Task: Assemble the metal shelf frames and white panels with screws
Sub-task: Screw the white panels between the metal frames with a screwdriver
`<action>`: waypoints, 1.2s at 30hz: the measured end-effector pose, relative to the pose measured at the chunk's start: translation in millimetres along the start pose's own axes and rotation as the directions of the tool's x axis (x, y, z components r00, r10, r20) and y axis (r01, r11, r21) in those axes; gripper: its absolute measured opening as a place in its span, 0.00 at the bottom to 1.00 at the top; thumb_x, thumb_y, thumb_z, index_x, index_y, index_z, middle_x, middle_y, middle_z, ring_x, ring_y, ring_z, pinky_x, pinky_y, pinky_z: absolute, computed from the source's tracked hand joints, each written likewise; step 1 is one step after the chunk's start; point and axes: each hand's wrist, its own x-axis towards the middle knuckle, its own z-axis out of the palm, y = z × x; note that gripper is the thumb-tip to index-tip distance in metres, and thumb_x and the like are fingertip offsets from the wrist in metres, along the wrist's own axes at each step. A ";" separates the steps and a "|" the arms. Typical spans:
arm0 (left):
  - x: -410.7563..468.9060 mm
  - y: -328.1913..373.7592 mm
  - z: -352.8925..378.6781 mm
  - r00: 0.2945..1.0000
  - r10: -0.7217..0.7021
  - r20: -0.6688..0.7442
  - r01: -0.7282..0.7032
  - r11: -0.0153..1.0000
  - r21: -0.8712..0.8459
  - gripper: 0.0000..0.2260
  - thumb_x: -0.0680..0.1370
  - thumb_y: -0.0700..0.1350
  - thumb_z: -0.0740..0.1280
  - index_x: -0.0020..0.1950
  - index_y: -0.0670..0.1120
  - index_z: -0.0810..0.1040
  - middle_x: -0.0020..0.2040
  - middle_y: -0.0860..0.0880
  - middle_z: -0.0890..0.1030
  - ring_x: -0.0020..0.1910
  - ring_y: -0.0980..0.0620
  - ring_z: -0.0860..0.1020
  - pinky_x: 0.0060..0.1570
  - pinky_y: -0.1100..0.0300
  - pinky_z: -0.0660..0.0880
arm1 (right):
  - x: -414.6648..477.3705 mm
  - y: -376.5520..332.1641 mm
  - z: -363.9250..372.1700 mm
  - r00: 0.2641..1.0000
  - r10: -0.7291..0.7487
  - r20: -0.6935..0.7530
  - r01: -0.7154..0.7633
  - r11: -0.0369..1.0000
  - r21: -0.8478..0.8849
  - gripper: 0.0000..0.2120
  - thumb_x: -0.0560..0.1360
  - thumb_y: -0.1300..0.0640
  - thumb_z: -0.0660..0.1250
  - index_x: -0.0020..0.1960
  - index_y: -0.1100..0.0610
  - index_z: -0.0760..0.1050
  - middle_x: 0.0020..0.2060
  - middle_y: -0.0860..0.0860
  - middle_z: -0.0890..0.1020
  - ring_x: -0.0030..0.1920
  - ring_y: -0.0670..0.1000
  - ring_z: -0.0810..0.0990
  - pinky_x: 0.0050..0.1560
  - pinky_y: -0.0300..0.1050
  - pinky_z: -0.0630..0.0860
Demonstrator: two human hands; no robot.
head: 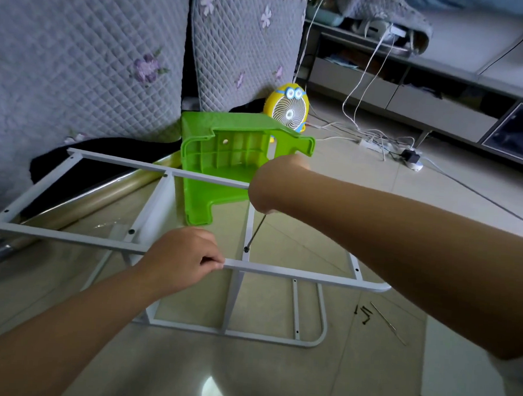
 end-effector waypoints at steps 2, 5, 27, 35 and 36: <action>0.1 0.0 -1.4 1.000 -0.004 0.012 0.004 1.000 0.007 0.13 0.67 0.53 0.62 0.30 0.49 0.82 0.28 0.58 0.78 0.33 0.59 0.74 0.23 0.66 0.73 | -2.9 5.2 5.9 0.998 -0.059 -0.037 0.058 0.998 -0.033 0.12 0.77 0.59 0.55 0.57 0.56 0.72 0.52 0.54 0.75 0.47 0.55 0.72 0.45 0.46 0.69; 0.1 0.8 -4.2 0.999 -0.017 0.034 0.017 1.000 -0.003 0.07 0.65 0.50 0.68 0.31 0.49 0.83 0.29 0.56 0.79 0.29 0.62 0.74 0.25 0.66 0.74 | -23.5 19.9 10.8 0.969 -0.222 -0.107 0.220 0.975 -0.033 0.14 0.78 0.57 0.55 0.62 0.60 0.67 0.56 0.58 0.75 0.53 0.58 0.74 0.44 0.44 0.66; -6.9 7.5 1.7 0.998 -0.021 -0.051 0.020 1.000 -0.017 0.14 0.70 0.49 0.61 0.33 0.44 0.83 0.30 0.51 0.80 0.36 0.55 0.71 0.27 0.58 0.76 | -36.8 5.3 -4.4 0.900 -0.433 -0.051 0.352 0.791 -0.500 0.11 0.79 0.56 0.56 0.54 0.59 0.75 0.43 0.55 0.78 0.41 0.58 0.73 0.39 0.44 0.69; -1.9 13.8 -4.8 0.999 -0.039 0.009 0.038 0.999 0.022 0.04 0.64 0.44 0.69 0.32 0.45 0.83 0.29 0.52 0.80 0.29 0.50 0.78 0.24 0.55 0.76 | 6.6 11.7 -26.5 0.869 -0.169 0.465 0.053 0.966 0.253 0.16 0.80 0.58 0.56 0.37 0.63 0.73 0.28 0.53 0.63 0.13 0.44 0.59 0.17 0.25 0.57; -1.7 14.0 -5.1 0.999 -0.032 0.015 0.032 0.999 0.020 0.04 0.64 0.43 0.69 0.32 0.45 0.83 0.29 0.52 0.79 0.29 0.51 0.78 0.24 0.55 0.75 | 8.7 12.1 -27.9 0.859 -0.168 0.484 0.042 0.964 0.262 0.16 0.80 0.59 0.55 0.36 0.63 0.72 0.28 0.52 0.64 0.12 0.43 0.60 0.17 0.26 0.57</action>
